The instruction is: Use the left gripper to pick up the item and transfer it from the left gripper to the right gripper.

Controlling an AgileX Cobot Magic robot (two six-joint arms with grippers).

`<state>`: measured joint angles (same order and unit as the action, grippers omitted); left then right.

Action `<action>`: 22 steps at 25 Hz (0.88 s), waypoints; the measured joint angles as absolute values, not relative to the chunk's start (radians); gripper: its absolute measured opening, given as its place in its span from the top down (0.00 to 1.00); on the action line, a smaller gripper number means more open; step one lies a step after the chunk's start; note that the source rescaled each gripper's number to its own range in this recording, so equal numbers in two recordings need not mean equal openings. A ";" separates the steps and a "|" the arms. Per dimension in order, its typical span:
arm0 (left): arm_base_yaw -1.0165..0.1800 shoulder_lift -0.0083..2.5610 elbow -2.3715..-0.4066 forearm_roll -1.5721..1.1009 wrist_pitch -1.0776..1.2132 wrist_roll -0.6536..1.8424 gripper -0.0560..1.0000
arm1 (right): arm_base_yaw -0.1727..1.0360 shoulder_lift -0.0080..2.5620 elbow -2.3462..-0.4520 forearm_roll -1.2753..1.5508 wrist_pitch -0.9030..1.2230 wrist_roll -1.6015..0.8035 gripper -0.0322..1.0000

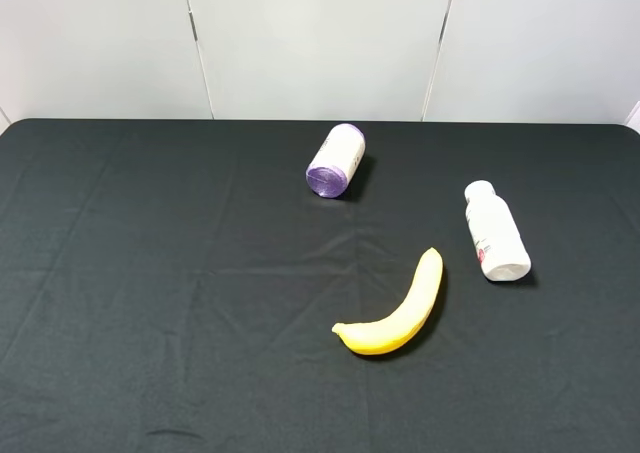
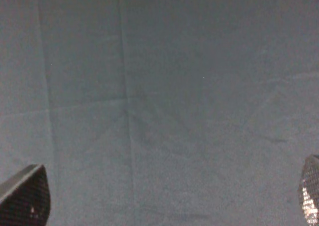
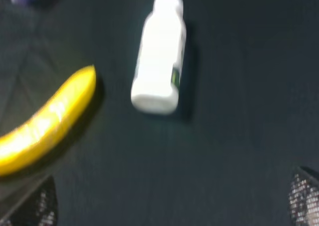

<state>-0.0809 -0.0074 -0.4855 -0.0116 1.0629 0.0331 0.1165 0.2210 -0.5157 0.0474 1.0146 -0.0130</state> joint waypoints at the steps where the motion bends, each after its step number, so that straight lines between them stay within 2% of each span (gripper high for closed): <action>1: -0.081 -0.007 -0.486 -0.012 1.063 0.033 0.00 | 0.116 0.190 -0.514 0.047 1.010 -0.013 0.00; 6: -0.081 -0.007 -0.486 -0.012 1.063 0.033 0.00 | 0.116 0.111 -0.511 0.047 1.020 -0.013 0.00; 22: -0.081 -0.007 -0.486 -0.012 1.063 0.033 0.00 | 0.111 0.105 -0.511 0.052 1.033 -0.013 0.00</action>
